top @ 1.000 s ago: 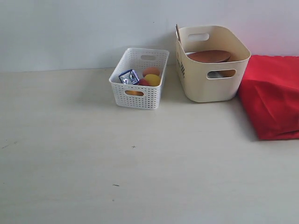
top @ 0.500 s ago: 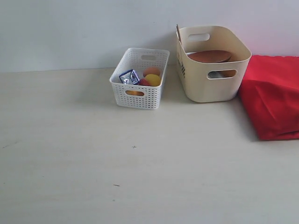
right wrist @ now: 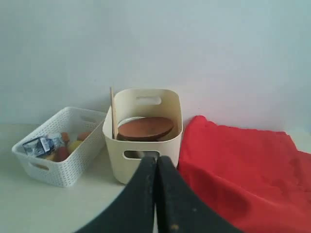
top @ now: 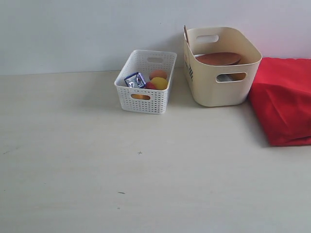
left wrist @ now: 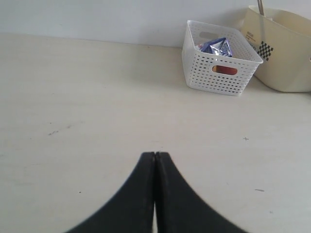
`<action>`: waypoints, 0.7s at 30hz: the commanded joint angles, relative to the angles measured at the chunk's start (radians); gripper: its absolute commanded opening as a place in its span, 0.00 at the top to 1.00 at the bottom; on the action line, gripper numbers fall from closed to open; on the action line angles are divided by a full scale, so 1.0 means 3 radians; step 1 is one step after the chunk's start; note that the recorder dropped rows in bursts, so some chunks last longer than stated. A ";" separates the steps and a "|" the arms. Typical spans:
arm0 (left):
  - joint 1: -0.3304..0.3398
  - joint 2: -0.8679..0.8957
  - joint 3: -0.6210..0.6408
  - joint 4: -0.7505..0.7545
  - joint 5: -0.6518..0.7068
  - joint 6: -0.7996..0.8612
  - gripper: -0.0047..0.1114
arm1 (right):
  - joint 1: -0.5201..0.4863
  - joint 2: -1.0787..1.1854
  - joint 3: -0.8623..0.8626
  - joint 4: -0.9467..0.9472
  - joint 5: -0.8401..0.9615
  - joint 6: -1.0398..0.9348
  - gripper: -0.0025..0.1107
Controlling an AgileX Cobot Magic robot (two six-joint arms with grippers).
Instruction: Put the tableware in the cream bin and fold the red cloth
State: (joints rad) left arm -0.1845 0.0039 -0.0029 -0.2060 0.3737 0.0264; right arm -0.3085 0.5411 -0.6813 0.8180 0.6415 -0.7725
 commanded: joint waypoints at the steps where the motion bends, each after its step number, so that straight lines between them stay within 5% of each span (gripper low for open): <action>1: -0.0023 -0.0013 0.0010 -0.0022 -0.0045 -0.0013 0.96 | 0.0299 -0.0311 0.0199 -0.0381 -0.0002 0.0086 0.98; 9: -0.0023 -0.0013 0.0010 -0.0022 -0.0045 -0.0013 0.96 | 0.0622 -0.0796 0.0570 -0.0837 -0.0017 0.0568 0.98; 21: -0.0023 -0.0013 0.0010 -0.0022 -0.0045 -0.0013 0.96 | 0.0639 -0.0977 0.0918 -0.1001 -0.0402 0.0817 0.98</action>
State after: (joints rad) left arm -0.1845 0.0039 -0.0029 -0.2060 0.3737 0.0264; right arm -0.1171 0.2519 -0.4483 0.5372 0.5869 -0.5513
